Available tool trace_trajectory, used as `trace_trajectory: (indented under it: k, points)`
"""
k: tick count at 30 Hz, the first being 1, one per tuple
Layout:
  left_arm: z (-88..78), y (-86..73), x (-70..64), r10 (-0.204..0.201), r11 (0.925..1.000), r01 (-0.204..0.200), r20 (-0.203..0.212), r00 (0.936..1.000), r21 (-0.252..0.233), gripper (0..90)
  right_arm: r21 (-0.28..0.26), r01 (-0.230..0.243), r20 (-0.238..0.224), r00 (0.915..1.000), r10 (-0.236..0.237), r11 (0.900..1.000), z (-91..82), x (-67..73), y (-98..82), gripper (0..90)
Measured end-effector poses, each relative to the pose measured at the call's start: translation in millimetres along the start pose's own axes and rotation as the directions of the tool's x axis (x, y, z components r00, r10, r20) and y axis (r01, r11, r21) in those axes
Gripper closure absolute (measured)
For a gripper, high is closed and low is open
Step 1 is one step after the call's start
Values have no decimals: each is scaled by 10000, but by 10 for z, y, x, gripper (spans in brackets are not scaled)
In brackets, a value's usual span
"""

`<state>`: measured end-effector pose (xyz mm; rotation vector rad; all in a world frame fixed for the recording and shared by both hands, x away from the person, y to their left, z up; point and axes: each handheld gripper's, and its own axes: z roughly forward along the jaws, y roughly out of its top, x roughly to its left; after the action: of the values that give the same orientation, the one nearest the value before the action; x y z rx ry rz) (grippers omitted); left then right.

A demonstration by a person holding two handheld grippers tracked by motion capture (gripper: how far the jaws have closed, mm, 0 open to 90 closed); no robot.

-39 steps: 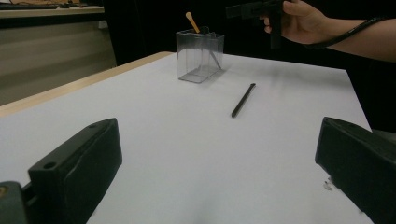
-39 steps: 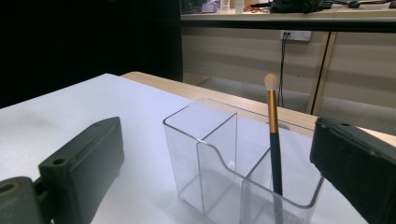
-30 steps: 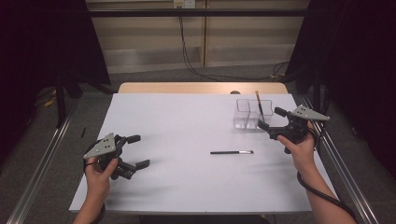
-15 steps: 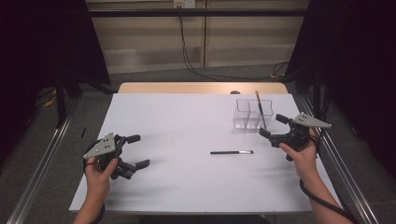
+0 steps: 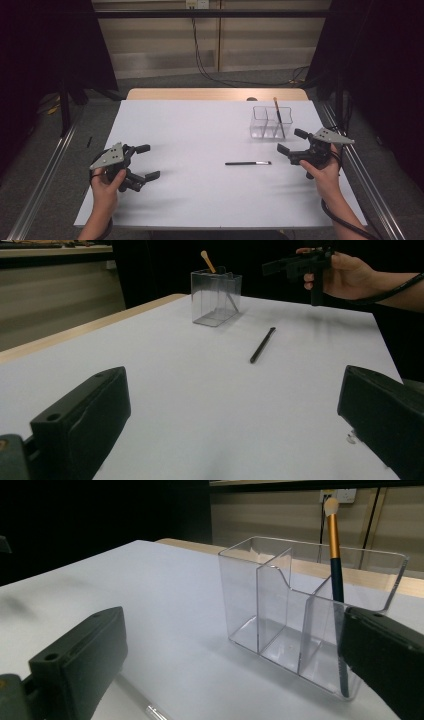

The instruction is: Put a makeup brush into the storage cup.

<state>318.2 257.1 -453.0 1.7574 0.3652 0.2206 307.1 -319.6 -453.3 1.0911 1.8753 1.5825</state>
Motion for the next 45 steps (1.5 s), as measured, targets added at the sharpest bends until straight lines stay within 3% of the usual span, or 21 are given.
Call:
trace_trajectory:
  k: [19,28,45]
  points:
    - [-16,-12,11,-8,10000,8,-68,10000,-4,5,213,87,-212,9997,-83,9997,-158,147,-127,0]
    - [-14,-15,17,-29,10000,29,-76,10000,-43,5,368,499,-248,9985,-490,9981,-209,207,-153,0]
    - [2,-19,27,-7,10000,7,-94,10000,25,5,486,710,-435,9967,-689,9963,-280,289,-201,0]
